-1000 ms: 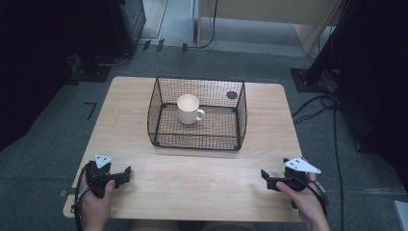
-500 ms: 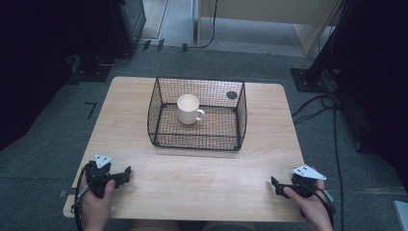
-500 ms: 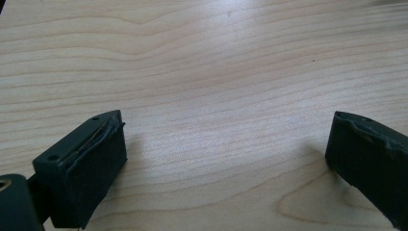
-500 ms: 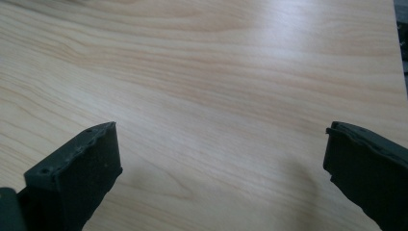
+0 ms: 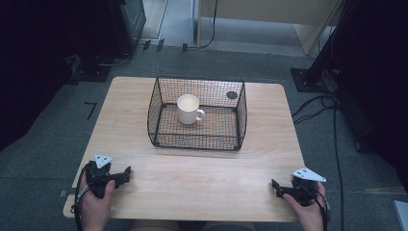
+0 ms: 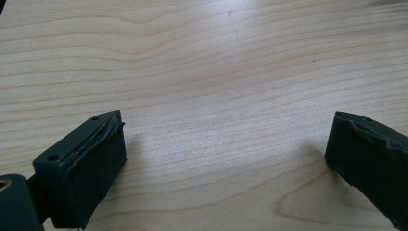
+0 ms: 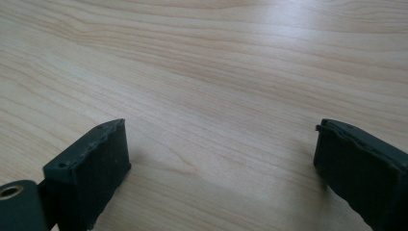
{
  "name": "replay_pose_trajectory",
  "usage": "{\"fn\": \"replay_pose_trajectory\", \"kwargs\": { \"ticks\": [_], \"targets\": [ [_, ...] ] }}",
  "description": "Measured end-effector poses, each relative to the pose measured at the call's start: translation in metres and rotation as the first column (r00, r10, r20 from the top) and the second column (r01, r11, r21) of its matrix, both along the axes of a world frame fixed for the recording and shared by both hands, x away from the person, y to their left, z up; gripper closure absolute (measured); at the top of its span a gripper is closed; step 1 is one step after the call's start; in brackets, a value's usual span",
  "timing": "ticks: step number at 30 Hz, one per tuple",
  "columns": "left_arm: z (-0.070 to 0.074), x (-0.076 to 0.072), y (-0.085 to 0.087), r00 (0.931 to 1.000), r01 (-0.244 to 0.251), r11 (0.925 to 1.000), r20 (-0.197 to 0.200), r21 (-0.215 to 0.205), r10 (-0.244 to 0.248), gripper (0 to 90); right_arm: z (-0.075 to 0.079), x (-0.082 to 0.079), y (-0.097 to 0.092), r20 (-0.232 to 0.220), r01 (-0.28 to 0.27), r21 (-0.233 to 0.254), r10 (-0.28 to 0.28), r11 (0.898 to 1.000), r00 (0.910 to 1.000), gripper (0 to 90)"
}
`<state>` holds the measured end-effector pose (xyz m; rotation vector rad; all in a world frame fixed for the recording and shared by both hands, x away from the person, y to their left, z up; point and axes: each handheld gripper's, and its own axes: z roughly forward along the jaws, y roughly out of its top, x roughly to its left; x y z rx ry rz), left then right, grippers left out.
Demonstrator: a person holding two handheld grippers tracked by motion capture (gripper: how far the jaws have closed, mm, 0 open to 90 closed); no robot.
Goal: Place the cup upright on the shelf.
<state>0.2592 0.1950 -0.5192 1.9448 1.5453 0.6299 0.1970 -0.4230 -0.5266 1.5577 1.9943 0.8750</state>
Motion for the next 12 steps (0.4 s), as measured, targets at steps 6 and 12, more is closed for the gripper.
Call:
{"fn": "replay_pose_trajectory", "kwargs": {
  "ticks": [6,12],
  "targets": [
    [0.0,0.0,0.0,1.0,0.0,1.0,0.0,0.0,0.0,0.7,0.0001,0.0017,0.001,0.0,0.019,0.001,-0.019,1.0,0.9998,5.4],
    [0.0,0.0001,0.0,1.0,-0.002,1.0,0.0,-0.001,0.002,0.7,0.0001,0.0017,0.0011,0.001,0.018,0.0,-0.018,1.0,0.9998,5.4]
  ]
}}
